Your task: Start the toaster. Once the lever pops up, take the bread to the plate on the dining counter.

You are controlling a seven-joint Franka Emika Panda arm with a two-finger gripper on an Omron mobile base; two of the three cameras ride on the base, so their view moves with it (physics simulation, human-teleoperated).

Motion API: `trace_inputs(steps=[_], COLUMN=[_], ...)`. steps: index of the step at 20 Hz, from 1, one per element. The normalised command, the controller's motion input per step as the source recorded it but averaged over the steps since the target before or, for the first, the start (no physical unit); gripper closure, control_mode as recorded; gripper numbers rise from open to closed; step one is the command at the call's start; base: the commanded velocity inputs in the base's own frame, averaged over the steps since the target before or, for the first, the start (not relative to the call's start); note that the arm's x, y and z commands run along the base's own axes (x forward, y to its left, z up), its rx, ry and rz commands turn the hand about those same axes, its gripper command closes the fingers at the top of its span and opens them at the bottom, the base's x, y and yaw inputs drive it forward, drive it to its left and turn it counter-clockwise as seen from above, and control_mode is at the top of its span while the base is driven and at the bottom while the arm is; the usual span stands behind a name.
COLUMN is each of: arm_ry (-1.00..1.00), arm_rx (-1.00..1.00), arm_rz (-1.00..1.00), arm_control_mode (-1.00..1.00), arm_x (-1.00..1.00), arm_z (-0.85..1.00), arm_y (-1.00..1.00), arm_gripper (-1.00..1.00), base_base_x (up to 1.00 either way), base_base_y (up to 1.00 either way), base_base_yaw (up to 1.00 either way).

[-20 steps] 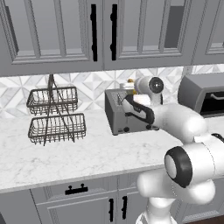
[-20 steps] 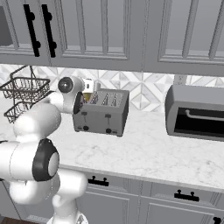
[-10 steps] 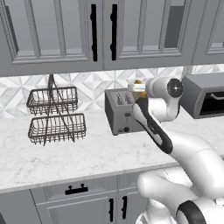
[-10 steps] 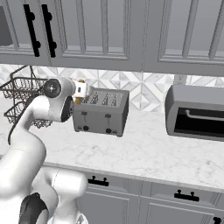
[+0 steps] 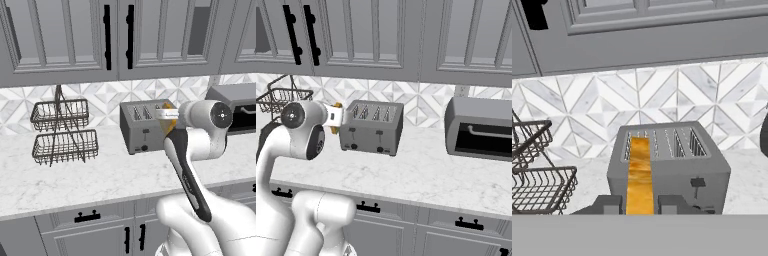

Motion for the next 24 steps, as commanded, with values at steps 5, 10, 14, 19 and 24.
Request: trace_inputs(steps=[5, 10, 14, 19, 24], arm_ry=[0.0, 0.0, 0.0, 0.0, 0.0], arm_rx=[0.0, 0.0, 0.0, 0.0, 0.0], arm_rz=[0.0, 0.0, 0.0, 0.0, 0.0], arm_control_mode=[-1.0, -1.0, 1.0, 1.0, 1.0], arm_x=[0.0, 0.0, 0.0, 0.0, 0.0], arm_z=[0.0, 0.0, 0.0, 0.0, 0.0], arm_y=[0.0, 0.0, 0.0, 0.0, 0.0], arm_gripper=[1.0, 1.0, 1.0, 1.0, 1.0], base_base_x=[0.0, 0.0, 0.0, 0.0, -0.27], base_base_y=[0.0, 0.0, 0.0, 0.0, 0.0], base_base_yaw=[0.0, 0.0, 0.0, 0.0, 0.0])
